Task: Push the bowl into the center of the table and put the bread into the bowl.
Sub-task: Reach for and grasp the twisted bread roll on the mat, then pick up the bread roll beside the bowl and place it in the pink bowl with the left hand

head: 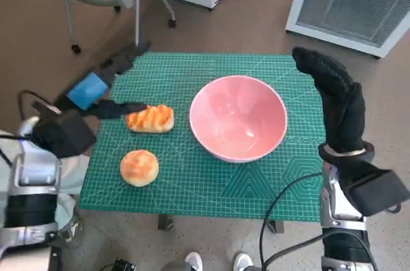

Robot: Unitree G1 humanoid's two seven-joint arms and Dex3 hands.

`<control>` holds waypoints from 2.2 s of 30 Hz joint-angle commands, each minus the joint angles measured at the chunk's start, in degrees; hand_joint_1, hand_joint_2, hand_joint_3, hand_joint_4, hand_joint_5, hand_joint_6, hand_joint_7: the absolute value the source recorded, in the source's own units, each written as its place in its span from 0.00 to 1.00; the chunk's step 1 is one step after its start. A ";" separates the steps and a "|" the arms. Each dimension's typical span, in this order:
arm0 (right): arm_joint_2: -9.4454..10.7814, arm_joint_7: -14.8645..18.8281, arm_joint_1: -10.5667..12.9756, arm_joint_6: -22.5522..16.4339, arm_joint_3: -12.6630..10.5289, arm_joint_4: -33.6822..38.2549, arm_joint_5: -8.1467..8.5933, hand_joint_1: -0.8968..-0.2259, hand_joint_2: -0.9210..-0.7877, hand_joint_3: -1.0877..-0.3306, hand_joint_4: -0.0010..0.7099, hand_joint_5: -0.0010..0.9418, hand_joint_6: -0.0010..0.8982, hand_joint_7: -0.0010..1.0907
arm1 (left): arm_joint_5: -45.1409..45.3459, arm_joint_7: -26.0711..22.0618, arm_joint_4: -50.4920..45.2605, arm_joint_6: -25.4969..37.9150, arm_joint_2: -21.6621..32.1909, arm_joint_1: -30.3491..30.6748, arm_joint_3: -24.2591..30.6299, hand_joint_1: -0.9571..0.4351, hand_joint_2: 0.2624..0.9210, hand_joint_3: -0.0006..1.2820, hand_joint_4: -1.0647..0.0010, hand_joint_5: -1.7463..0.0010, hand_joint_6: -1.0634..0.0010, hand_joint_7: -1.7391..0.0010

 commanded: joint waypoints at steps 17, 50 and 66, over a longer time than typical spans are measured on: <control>-1.69 2.99 2.83 6.62 -1.15 -4.89 2.63 0.40 0.00 0.44 0.33 0.00 0.00 0.57 | 12.65 -1.81 9.89 6.98 0.93 -6.84 -12.94 0.50 0.74 0.01 0.92 1.00 0.77 1.00; -2.09 3.07 2.69 7.77 -1.25 -5.92 2.54 0.43 0.00 0.45 0.33 0.00 0.00 0.59 | 26.95 10.36 48.82 7.42 -9.29 -22.50 -31.82 0.69 0.95 0.06 0.40 0.47 0.47 0.52; -1.78 3.65 2.30 6.97 -1.21 -4.81 2.93 0.44 0.00 0.45 0.33 0.00 0.00 0.56 | 25.85 11.39 48.89 4.10 -7.18 -24.68 -31.57 0.69 0.99 0.05 0.33 0.31 0.39 0.38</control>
